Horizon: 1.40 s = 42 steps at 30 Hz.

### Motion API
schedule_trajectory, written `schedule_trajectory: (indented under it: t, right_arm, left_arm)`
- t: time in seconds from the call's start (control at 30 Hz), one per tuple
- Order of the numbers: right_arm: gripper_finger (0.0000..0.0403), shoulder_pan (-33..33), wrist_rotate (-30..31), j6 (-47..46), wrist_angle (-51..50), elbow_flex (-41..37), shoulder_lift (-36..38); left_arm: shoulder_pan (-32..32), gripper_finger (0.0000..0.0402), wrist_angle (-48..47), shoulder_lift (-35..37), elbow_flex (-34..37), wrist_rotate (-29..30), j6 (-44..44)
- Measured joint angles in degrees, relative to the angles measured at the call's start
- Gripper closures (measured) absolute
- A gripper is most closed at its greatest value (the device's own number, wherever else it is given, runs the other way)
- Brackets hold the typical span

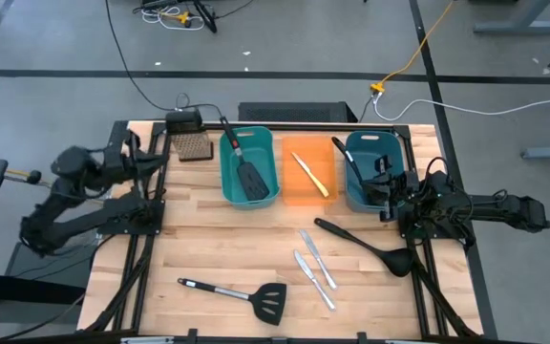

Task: Pick & Place Kitchen Items
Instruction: Put the spatula into the green container

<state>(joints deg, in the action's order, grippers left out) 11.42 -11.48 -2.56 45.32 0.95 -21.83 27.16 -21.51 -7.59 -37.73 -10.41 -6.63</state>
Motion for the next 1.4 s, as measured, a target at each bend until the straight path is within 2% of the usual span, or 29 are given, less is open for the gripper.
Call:
schedule_trajectory:
  t: [0.1,0.23,0.37,0.6,0.77,0.93,1.23,1.4]
  right_arm:
    - [0.0397,0.0,0.03,-0.01,-0.87,0.0,0.0]
    - [0.0397,-0.03,1.5,-0.07,-2.5,-0.02,-0.01]
    - [0.0397,0.01,3.09,-0.06,-3.51,-0.02,-0.01]
    - [0.0397,0.0,3.1,-0.09,-3.47,-0.02,-0.01]
    - [0.0397,0.0,3.07,-0.09,-3.48,-0.02,-0.01]
    - [0.0397,0.0,3.07,-0.12,-3.51,-0.02,-0.01]
    - [0.0397,0.0,3.07,-0.4,-4.24,-0.02,-0.01]
    - [0.0397,0.0,3.07,-0.4,-4.32,-0.02,0.01]
  left_arm:
    - [0.0,0.0401,-0.22,7.24,5.18,0.13,-0.04]
    - [-0.09,0.0401,-2.53,7.03,8.44,1.52,0.24]
    - [-0.17,0.0401,6.96,7.46,12.53,-3.02,1.99]
    - [-0.11,0.0401,9.32,7.41,16.44,5.2,6.17]
    - [-0.96,0.0401,16.9,7.38,23.79,2.55,6.55]
    - [-3.46,0.0401,23.7,7.38,30.96,7.59,3.04]
    - [-9.02,0.0401,24.41,7.38,32.92,10.39,-3.09]
    - [-10.81,0.0401,21.41,7.36,32.97,10.82,-3.54]
